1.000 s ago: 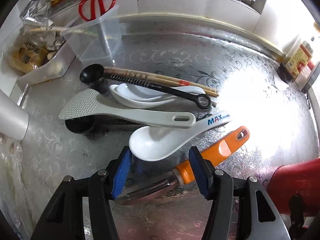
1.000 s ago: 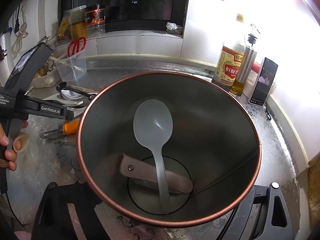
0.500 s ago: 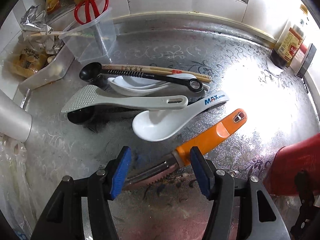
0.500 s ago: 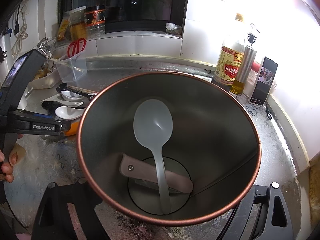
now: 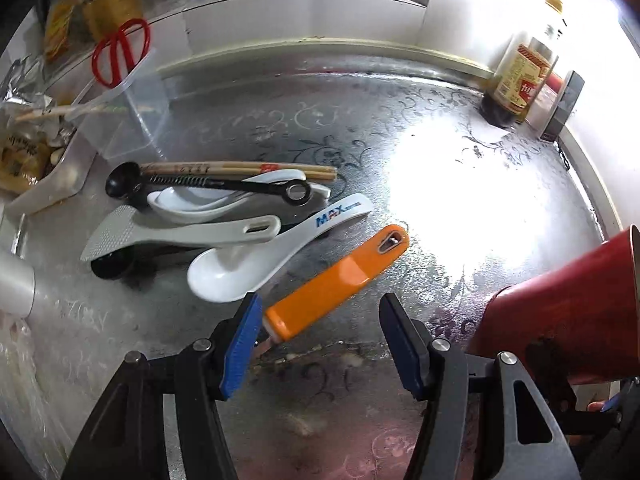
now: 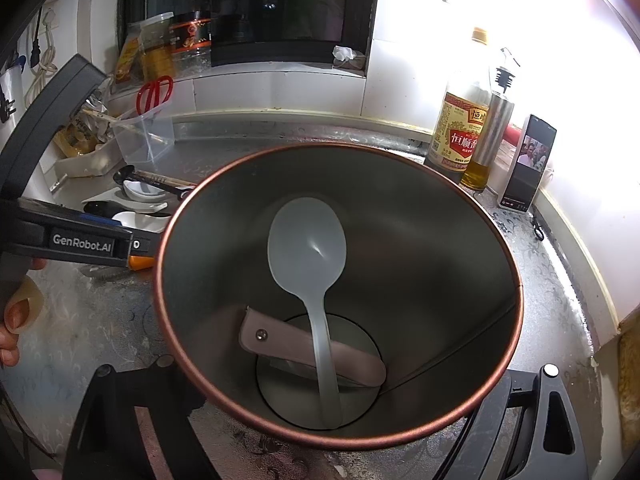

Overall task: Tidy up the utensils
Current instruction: 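Move the left tool back toward the remaining utensils, then close the left tool on the orange-handled serrated peeler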

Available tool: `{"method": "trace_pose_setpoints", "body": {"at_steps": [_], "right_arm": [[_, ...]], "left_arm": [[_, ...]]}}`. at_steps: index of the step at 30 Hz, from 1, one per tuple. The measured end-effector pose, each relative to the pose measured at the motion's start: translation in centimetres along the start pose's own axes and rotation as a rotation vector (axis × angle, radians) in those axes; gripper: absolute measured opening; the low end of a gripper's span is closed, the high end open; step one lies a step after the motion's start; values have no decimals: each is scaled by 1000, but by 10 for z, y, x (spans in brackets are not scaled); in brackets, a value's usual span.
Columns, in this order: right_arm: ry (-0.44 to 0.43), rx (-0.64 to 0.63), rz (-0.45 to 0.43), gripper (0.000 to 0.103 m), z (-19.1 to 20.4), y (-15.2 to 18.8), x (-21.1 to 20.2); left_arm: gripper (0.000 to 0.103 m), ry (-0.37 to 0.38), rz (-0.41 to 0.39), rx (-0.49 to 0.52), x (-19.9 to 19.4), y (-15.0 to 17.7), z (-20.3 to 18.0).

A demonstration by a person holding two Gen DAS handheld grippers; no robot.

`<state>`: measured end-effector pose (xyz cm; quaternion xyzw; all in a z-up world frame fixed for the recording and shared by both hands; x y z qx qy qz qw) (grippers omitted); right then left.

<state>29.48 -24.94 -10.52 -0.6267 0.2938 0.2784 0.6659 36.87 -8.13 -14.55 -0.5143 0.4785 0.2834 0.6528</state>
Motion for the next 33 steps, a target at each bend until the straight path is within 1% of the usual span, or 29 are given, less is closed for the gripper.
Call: {"method": "trace_pose_setpoints", "body": {"at_steps": [3,5,6,7,10,13,16,21,24,26,28,31,33], "right_arm": [[-1,-3,-1,92,0,0,0],[-3,-5,-1,92,0,1,0],[-4,-6,-1,92,0,1,0],[-5,-7,-1,92,0,1,0],[-7,-10,-1,92,0,1,0],[-6,-9,-2,92,0,1,0],[-7,-9,-1,92,0,1,1],[-7,-8,-1,92,0,0,1],[-8,-7,-1,92,-1,0,1],[-7,-6,0,92,-1,0,1],[-6,-5,1,92,-1,1,2],[-6,-4,4,92,-1,1,2],[-6,-4,4,92,-1,1,3]], "left_arm": [[59,23,-2,36,6,-8,-9],[54,28,7,42,12,-11,-11],[50,30,14,44,15,-12,-12],[49,35,20,44,18,-13,-12],[47,61,32,42,25,-13,-15],[46,67,27,71,24,-12,-22],[46,109,28,82,21,-8,-30],[47,151,54,91,22,11,-36],[47,152,22,76,13,13,-32],[47,134,-19,66,4,3,-26],[47,112,-36,55,-1,-8,-19],[46,109,-40,54,7,-20,-15],[46,110,-11,40,16,-22,-13]]}}
Point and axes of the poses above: each gripper's, at about its wrist camera, not at the fingertips, and x roughly the way its jaws point, z to its left, y to its underside, the point moved 8 cm from there along x, roughly the way its jaws point, and after that the axes turned 11 degrees about x, right-handed, at the moved point
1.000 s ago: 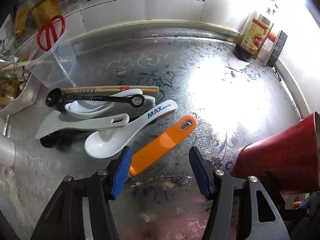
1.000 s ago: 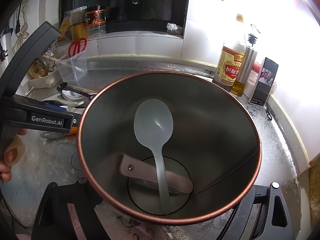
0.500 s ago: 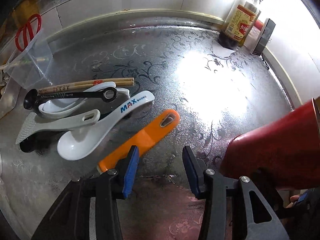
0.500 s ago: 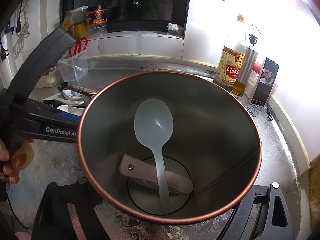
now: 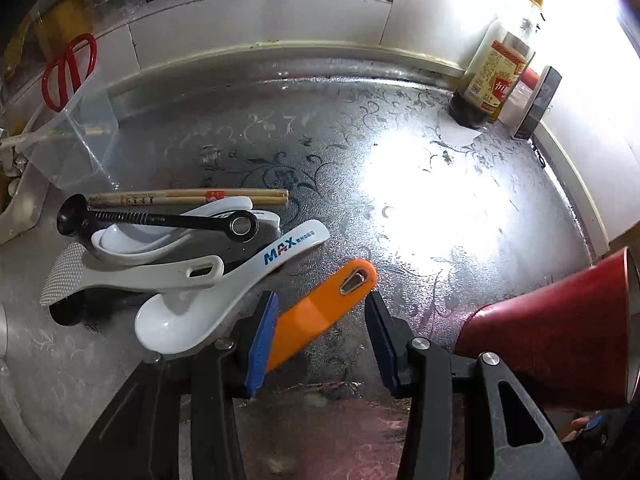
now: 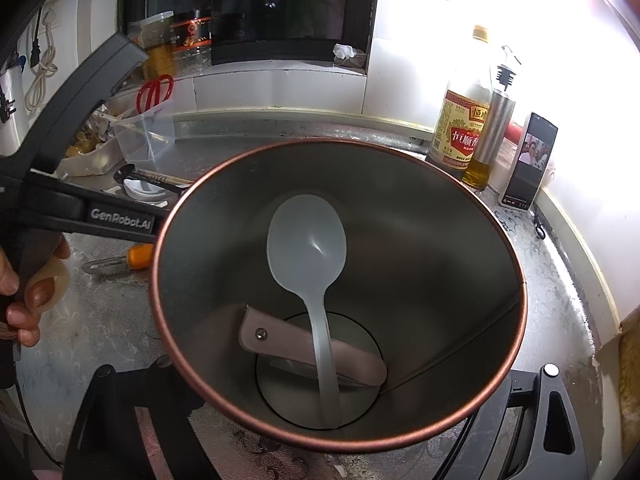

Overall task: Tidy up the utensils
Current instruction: 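Close the left tool on the orange-handled serrated peeler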

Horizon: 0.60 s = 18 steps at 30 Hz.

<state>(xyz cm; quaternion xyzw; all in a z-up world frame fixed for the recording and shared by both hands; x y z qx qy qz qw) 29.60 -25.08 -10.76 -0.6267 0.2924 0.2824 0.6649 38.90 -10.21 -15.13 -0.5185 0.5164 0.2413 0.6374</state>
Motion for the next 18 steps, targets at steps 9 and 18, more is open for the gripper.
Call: {"method": "trace_pose_setpoints", "body": {"at_steps": [9,18], "right_arm": [[-6,-2,2,92,-1,1,0],[-22,11,26,92,-4,6,3]], "left_arm": [[47,74,59,-6,16,25,-17],[47,62,65,-34,-9,70,-9]]}}
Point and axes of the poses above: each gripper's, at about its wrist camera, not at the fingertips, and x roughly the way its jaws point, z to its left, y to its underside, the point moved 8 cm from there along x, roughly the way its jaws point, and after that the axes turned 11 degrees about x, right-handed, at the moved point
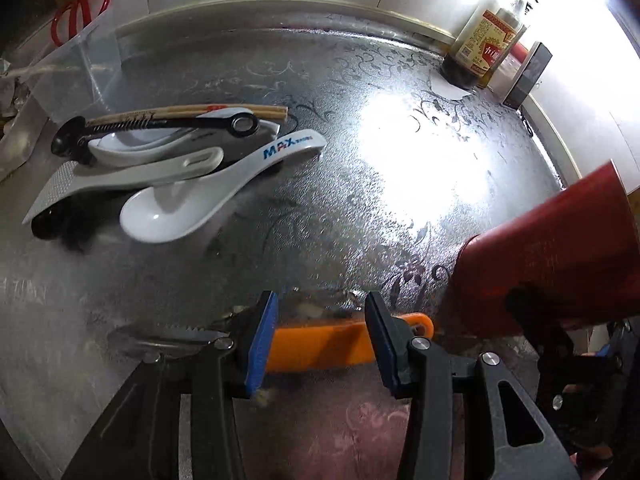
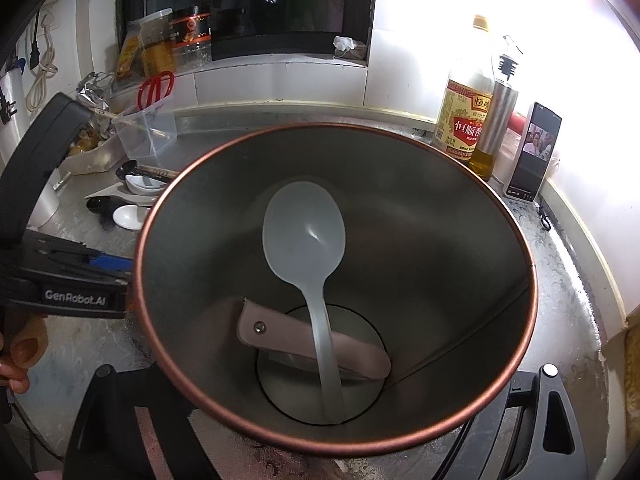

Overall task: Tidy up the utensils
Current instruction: 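Close the left tool on the orange-handled serrated peeler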

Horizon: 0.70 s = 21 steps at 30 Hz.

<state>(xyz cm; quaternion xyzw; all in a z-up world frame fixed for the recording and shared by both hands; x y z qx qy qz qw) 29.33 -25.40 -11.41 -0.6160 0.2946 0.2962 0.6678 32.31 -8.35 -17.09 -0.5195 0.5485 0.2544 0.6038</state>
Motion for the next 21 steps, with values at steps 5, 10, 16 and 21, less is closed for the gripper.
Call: {"method": "trace_pose_setpoints", "body": {"at_steps": [5,10,16,21], "right_arm": [[-9,4,6,92,-1,0,1],[-14,0,7,92,-1,0,2],[-20,-2,7,92,-2,-1,2],[-24,5,7,92,-4,-2,3]], "left_arm": [[47,-8,-6,-41,-13,20,9],[47,-46,-58,-85,-44,32,20],[47,-50,-73,-243,-65,60,34],[47,84,-36,-332,-47,73,24]]}}
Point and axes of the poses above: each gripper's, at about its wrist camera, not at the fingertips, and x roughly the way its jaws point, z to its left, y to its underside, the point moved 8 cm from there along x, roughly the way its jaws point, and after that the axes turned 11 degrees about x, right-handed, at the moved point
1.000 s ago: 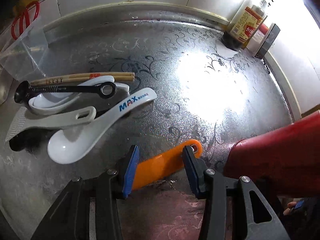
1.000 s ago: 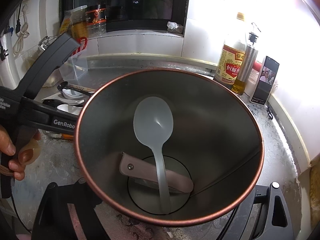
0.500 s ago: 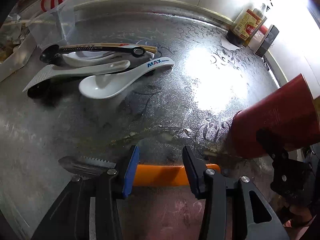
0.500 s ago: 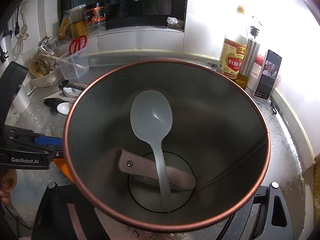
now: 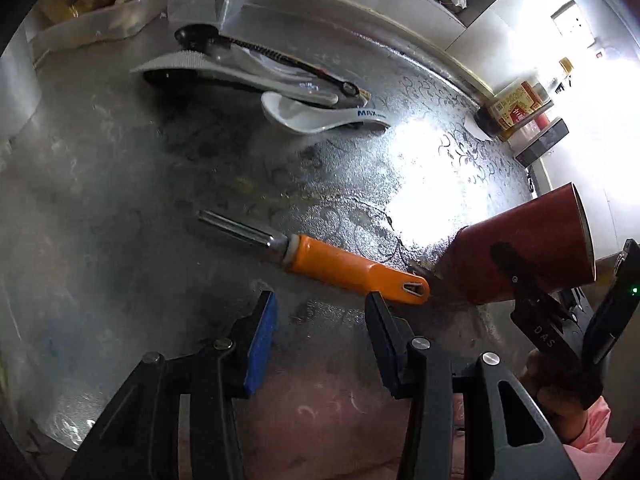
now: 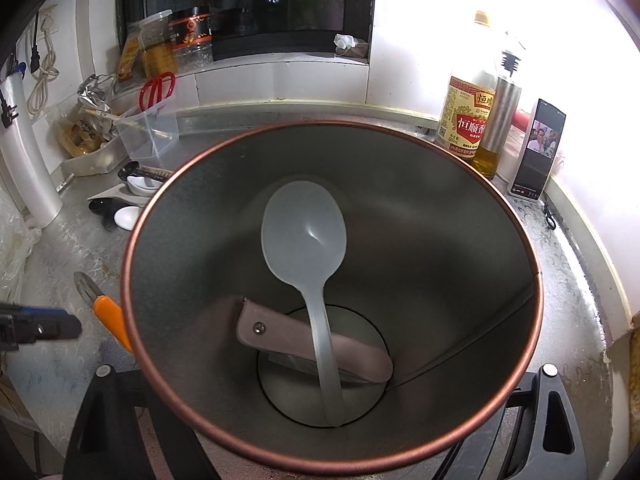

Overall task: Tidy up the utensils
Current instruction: 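Close the left tool on the orange-handled serrated peeler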

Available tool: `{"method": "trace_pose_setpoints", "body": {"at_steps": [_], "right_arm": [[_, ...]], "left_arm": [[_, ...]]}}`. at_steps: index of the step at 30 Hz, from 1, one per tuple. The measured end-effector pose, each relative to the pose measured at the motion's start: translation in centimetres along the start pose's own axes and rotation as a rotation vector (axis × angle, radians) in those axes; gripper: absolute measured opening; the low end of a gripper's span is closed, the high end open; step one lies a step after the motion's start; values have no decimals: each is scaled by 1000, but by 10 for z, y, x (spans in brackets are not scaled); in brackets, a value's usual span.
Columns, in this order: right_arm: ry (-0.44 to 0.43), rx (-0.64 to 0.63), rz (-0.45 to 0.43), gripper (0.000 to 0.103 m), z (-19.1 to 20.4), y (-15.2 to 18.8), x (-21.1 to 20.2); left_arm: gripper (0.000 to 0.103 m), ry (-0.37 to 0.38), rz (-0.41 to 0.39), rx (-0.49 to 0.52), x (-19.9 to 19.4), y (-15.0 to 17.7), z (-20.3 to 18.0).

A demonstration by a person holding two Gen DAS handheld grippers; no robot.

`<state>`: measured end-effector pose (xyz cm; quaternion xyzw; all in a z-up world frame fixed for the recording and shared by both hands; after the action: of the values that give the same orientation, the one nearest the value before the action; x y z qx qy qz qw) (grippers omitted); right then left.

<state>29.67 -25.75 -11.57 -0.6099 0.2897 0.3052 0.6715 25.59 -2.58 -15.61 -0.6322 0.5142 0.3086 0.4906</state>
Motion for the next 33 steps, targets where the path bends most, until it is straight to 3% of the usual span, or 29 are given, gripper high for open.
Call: {"method": "trace_pose_setpoints", "body": {"at_steps": [3,8,18,26,33], "right_arm": [[0,4,-1,92,-1,-1,0],[1,-3,-4,92,0,-2,0],[4,-10,-9,92,0,-2,-1],[12,-9,-9,92,0,-3,0],[20,-4,-5,92,0,-3,1]], "left_arm": [[47,21,6,-17,9,-2,-6],[47,-60,1,-45,21,-17,0],[47,-134,11,-28,38,-48,-4],[48,-275,25,56,52,-72,-13],[48,-349,14,155,52,-66,-12]]}}
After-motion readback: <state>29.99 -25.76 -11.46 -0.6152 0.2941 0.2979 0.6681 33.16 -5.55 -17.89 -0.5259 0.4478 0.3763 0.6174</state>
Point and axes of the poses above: each gripper's, at about its wrist camera, not at the fingertips, and x roughly the way its jaws point, z to its left, y to its underside, the point moved 8 cm from there along x, roughly the way its jaws point, and after that the axes turned 11 degrees about x, right-handed, at the moved point
